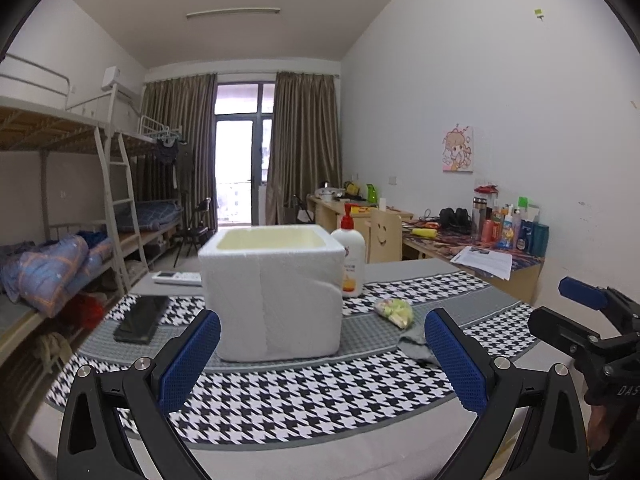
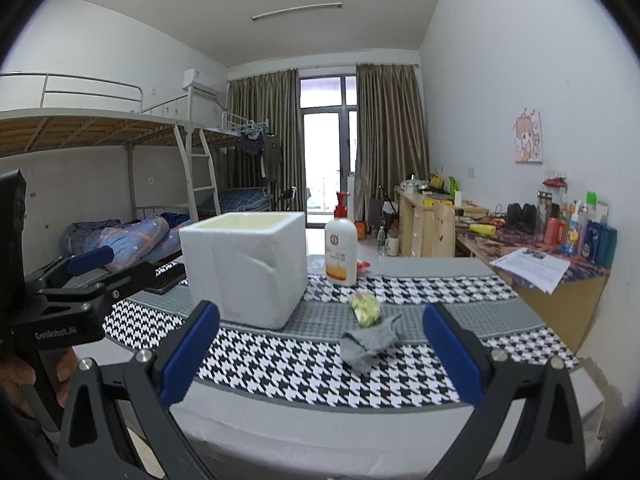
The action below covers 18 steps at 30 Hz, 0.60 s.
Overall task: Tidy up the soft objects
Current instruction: 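Move the open left tool toward the grey sock on the table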
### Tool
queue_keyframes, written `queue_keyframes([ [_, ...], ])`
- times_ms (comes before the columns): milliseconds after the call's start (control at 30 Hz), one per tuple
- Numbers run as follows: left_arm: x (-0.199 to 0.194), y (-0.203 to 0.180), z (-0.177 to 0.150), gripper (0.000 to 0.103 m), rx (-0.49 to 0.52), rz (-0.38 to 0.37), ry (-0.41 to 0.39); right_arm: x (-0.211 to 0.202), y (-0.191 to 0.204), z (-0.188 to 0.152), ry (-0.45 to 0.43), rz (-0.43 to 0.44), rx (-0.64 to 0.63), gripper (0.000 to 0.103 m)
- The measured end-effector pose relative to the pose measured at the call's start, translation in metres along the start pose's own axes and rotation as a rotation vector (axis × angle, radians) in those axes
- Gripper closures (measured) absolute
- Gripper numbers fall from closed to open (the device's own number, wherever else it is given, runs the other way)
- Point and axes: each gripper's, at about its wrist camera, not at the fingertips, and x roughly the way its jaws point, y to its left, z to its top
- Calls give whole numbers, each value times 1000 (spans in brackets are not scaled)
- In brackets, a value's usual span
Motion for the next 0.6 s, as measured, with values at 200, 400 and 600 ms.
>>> queue_keyframes([
  [200, 6, 2, -16, 1, -5, -16, 3, -2, -5, -11, -11, 6, 22, 0],
  [400, 11, 4, -25, 1, -44, -29, 31, 0, -7, -18, 2, 3, 33, 0],
  [600, 16, 1, -33, 1, -38, -30, 55, 8, -6, -25, 33, 8, 31, 0],
])
